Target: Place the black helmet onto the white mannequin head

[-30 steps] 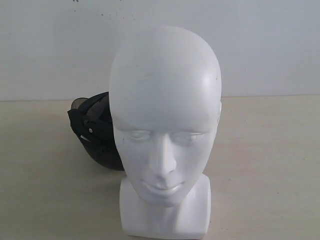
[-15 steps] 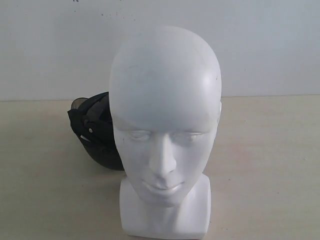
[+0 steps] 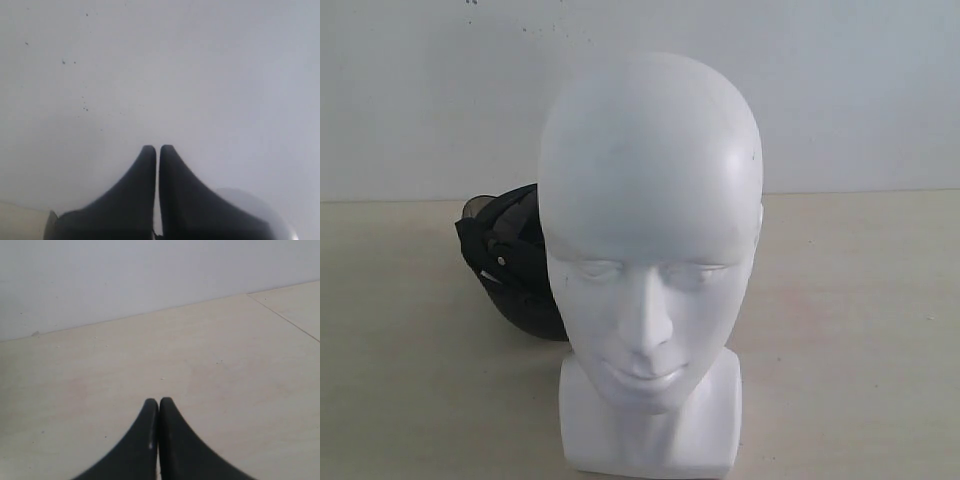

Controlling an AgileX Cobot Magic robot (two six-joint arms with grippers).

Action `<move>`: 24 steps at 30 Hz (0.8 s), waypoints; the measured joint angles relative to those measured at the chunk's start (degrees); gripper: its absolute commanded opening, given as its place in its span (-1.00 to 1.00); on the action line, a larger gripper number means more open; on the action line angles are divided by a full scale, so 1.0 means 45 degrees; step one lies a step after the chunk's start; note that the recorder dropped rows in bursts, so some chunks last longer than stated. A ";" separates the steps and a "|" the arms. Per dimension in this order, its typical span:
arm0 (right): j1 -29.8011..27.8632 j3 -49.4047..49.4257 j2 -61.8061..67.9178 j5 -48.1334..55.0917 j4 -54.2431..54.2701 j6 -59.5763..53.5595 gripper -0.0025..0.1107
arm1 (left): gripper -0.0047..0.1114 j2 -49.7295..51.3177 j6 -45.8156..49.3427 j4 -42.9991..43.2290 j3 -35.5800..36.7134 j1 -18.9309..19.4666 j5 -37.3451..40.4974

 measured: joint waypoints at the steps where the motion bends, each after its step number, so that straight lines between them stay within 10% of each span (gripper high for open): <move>1: 0.0000 0.0000 0.0000 0.0000 0.0000 0.0000 -0.96 | -0.84 0.0000 -0.0028 -0.0324 0.0000 0.0000 0.0193; 13: 0.0084 0.0000 0.0000 0.0000 0.0000 0.0000 -0.96 | -0.84 0.5869 0.2284 -0.0401 -0.2861 0.0000 0.6908; 24: 0.0105 0.0000 0.0000 0.0000 0.0000 0.0000 -0.96 | -0.84 1.4345 0.3591 0.1476 -0.8161 0.0000 0.6917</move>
